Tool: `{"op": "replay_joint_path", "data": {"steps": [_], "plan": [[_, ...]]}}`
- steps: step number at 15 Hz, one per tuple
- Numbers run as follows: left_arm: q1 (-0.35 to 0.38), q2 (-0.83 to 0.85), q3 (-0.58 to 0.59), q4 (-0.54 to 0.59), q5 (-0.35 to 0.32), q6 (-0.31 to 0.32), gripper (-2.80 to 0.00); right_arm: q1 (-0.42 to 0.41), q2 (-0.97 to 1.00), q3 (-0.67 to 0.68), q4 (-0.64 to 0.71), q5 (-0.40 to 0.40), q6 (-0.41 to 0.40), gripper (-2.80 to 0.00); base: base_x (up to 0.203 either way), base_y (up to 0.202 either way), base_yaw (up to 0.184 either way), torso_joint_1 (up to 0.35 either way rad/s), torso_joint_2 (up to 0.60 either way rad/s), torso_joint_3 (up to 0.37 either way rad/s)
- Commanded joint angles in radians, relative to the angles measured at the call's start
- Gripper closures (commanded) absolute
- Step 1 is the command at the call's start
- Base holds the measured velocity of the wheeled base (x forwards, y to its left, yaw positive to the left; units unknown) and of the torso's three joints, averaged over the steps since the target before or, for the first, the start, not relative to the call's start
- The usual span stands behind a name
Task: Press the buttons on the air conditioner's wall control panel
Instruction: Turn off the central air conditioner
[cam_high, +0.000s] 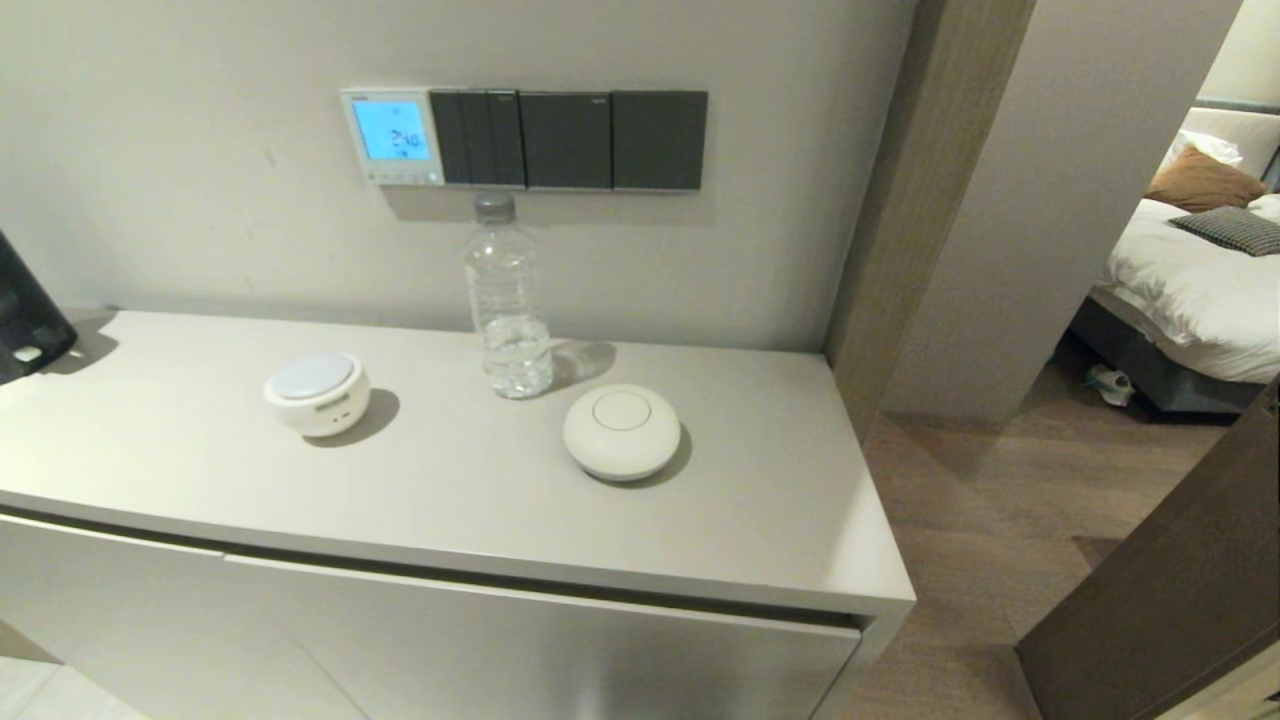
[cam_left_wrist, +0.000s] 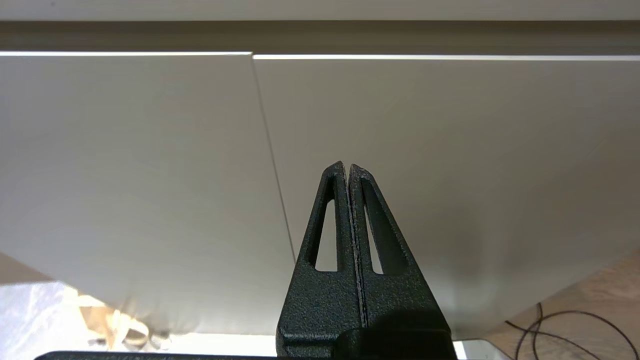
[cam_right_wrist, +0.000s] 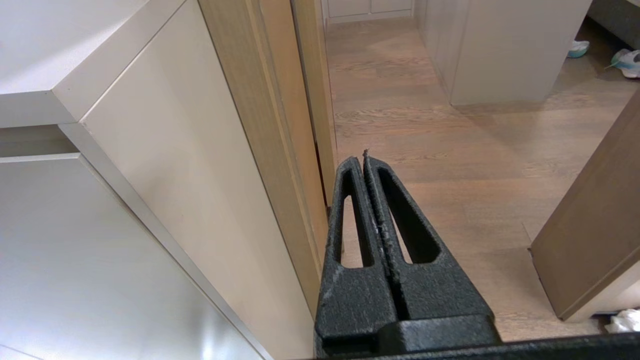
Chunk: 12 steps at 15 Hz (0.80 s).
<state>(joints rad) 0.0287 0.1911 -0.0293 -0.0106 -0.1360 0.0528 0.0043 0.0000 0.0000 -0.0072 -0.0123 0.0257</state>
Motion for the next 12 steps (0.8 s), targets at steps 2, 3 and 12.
{"op": "replay_joint_path", "data": {"steps": [2, 3, 12], "plan": [[-0.02, -0.128, -0.042, 0.138, -0.001, 0.0, 0.0, 0.0, 0.0, 0.003, 0.0, 0.0, 0.0, 0.0, 0.0, 0.0, 0.0, 0.0, 0.0, 0.0], [-0.02, -0.145, -0.044, 0.138, -0.001, -0.002, 0.0, 0.0, 0.0, 0.003, 0.0, 0.0, 0.0, 0.0, 0.0, 0.0, 0.0, 0.0, 0.0, 0.0], [-0.02, -0.191, 0.008, 0.07, 0.125, 0.0, 0.0, 0.0, 0.001, 0.003, 0.0, 0.0, 0.0, 0.0, 0.0, 0.0, 0.0, 0.0, 0.0, 0.0]]}}
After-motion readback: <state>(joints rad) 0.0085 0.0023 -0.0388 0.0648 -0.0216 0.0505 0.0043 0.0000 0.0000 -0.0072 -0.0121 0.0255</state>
